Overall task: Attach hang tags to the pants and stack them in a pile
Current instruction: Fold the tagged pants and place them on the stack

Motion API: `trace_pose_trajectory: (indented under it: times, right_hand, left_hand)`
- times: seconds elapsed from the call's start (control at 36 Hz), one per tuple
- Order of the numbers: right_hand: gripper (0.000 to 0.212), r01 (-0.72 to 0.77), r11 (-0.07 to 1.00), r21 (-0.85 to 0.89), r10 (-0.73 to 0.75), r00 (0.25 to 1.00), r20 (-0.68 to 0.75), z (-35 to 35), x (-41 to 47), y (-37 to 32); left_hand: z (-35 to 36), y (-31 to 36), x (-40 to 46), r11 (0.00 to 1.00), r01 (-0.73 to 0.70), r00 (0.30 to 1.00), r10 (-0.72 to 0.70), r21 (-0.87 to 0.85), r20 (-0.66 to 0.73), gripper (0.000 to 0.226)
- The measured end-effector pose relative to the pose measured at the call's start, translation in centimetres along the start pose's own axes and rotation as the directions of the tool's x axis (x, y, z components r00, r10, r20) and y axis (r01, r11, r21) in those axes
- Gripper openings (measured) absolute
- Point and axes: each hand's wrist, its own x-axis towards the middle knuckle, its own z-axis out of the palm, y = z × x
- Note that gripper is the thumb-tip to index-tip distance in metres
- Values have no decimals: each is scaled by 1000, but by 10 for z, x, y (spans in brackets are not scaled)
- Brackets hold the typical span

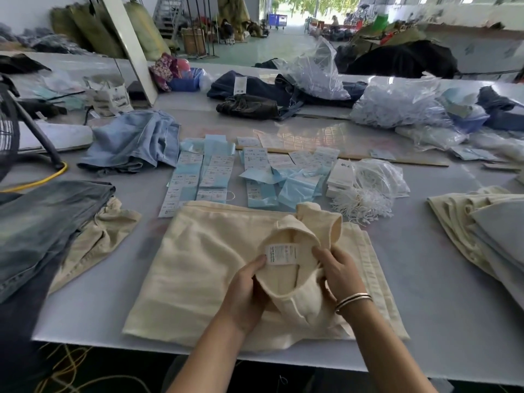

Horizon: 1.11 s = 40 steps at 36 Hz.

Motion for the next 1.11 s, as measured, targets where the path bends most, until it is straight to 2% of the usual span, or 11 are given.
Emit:
trace_pose_trajectory:
  times: [0.08,0.22,0.33,0.5,0.61,0.69,0.75,0.81,0.86,0.92,1.11]
  right_hand:
    - [16,61,982,-176,-47,995,87,-3,0,-4]
    - [37,266,840,-473,-184,959,213,0,-3,-24]
    - [23,335,771,-541,-241,941,238,0,0,-29]
    - [25,455,652,-607,-260,885,385,3,1,-34]
    - [22,496,610,-618,-269,863,428,6,7,-31]
    - [24,362,801,-478,-188,909,373,-3,18,-27]
    - [26,233,931,-279,-130,930,343,-8,23,-24]
    - [25,83,996,-35,-66,937,344,-13,27,-19]
    - [28,-85,977,197,7,930,368,-16,31,-13]
    - [23,-181,932,314,45,918,395,-18,33,-9]
    - [13,-267,867,420,83,910,407,-27,40,3]
  left_hand:
    - [3,13,-3,975,-40,999,37,219,17,46]
    - [15,45,-7,840,-204,975,127,503,183,56]
    - [17,51,-11,772,-205,972,87,602,219,54]
    - [13,50,-8,749,-76,991,-19,658,136,50]
    - [8,44,-4,745,-96,992,16,660,126,14]
    - [-2,39,-5,858,-50,994,-9,511,113,18]
    - [-7,34,-6,903,-32,992,-26,428,127,20]
    - [-8,28,-6,938,-39,987,-18,344,160,23]
    - [-7,21,-6,965,-52,980,-1,258,201,26]
    - [-3,16,-5,975,-60,972,9,213,234,29]
    - [-1,8,-2,979,-88,943,22,185,331,32]
